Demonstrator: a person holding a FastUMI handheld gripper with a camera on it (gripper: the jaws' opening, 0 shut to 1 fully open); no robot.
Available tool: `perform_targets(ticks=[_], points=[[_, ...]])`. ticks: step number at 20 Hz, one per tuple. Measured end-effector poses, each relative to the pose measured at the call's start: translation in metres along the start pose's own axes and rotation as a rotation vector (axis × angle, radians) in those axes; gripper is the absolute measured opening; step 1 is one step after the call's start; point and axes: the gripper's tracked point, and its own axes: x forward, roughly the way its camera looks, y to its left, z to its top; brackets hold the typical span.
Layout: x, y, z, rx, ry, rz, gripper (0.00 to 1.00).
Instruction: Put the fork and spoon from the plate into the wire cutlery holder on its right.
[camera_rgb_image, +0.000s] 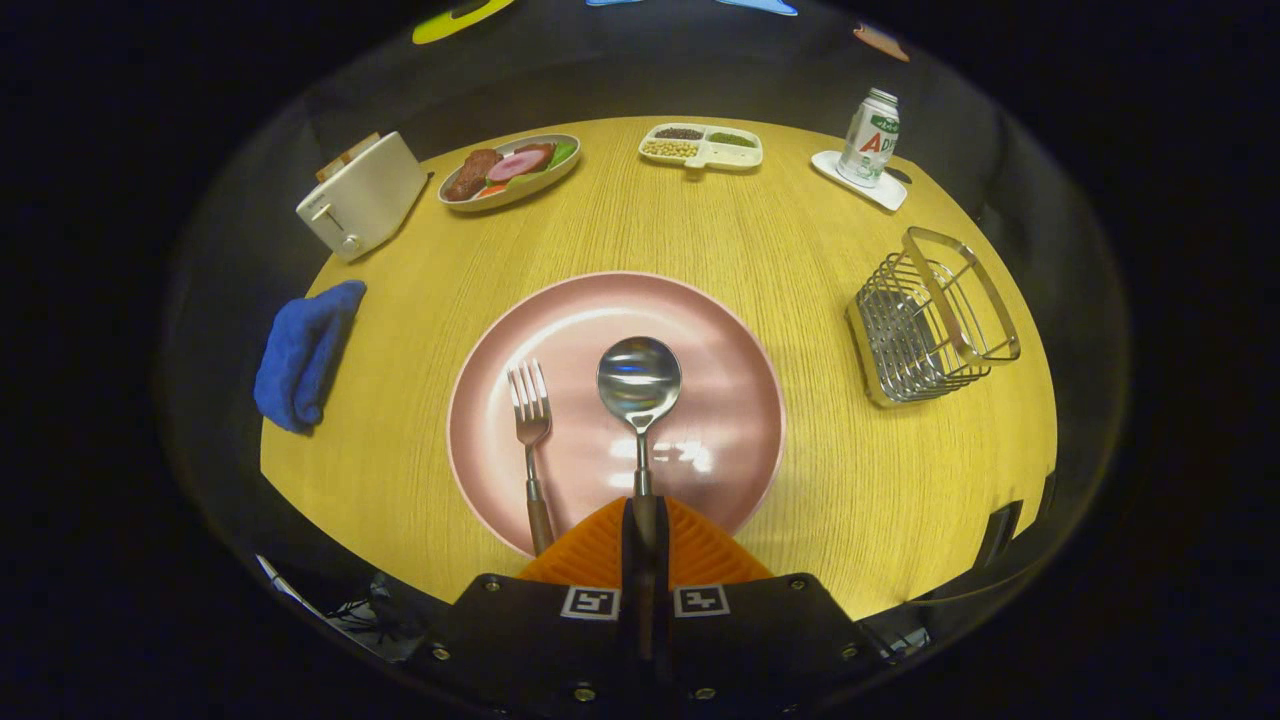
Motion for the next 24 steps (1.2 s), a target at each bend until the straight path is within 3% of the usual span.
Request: perform_targets(ticks=[10,24], points=[[-0.037,-0.04,0.042,0.024,-0.076,-0.015,0.05],[-0.073,-0.156,0.077,-0.032,-0.071,-0.154,0.05]])
